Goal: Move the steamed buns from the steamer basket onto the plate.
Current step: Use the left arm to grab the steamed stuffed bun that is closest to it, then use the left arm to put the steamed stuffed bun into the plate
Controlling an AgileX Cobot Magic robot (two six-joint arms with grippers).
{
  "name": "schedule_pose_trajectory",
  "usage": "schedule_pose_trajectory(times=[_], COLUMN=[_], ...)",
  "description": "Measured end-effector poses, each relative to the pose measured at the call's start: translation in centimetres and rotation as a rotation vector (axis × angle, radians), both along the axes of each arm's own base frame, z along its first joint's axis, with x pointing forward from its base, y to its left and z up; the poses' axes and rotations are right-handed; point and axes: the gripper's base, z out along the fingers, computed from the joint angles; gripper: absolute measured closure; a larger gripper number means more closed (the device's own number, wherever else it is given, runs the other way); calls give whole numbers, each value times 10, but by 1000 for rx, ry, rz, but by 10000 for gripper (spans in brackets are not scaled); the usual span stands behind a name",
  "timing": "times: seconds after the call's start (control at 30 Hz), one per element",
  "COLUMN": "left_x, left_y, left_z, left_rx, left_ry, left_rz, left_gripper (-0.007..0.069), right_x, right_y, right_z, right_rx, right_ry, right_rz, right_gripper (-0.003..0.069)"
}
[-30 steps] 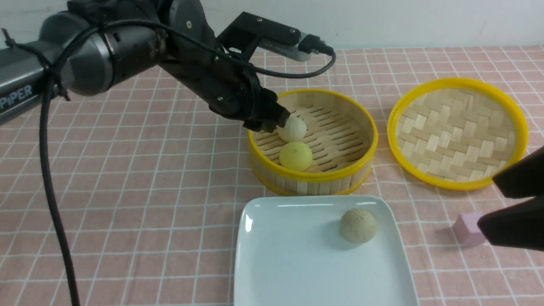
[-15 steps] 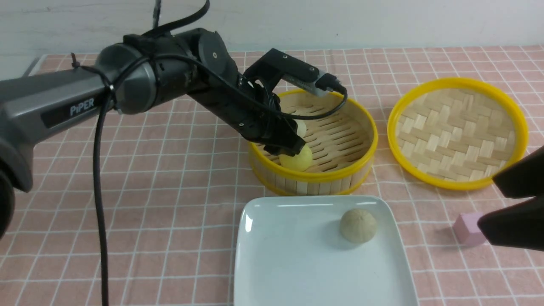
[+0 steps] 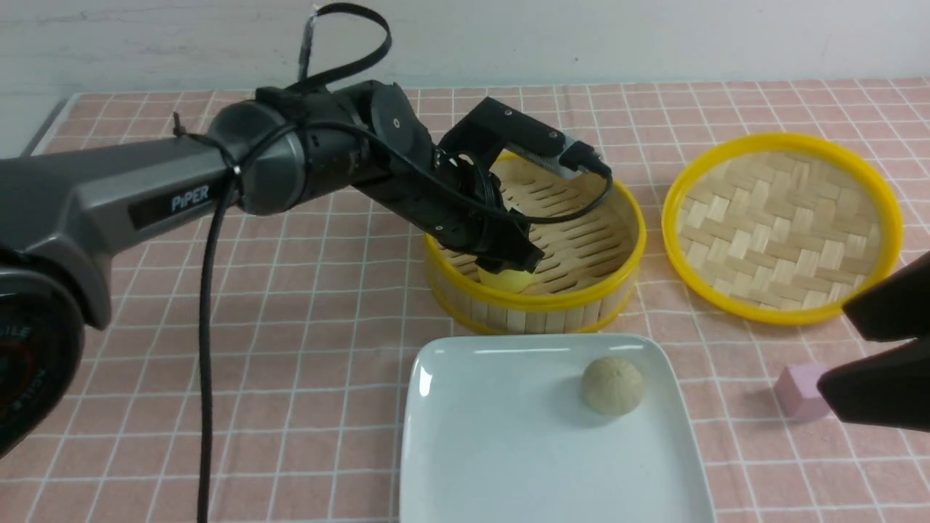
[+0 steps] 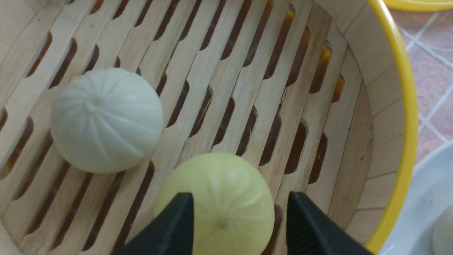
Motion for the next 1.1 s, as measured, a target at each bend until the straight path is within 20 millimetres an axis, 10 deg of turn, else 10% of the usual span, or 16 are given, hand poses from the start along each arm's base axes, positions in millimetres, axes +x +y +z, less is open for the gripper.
schedule_pose_trajectory(times=[0.37, 0.7, 0.83, 1.1], left_x=[9, 10, 3, -46], left_y=[-2, -2, 1, 32], left_z=[-18, -13, 11, 121], left_rx=[12, -9, -28, -91], left_ry=[-24, -45, -62, -140], left_rz=[23, 39, 28, -38], left_gripper=[258, 596, 603, 603], right_x=[-1, -1, -1, -1], right_y=[0, 0, 0, 0], right_z=[0, -1, -1, 0], right_rx=[-4, -5, -5, -4], right_ry=[8, 9, 9, 9], right_rz=[5, 5, 5, 5], right_gripper=[174, 174, 174, 174])
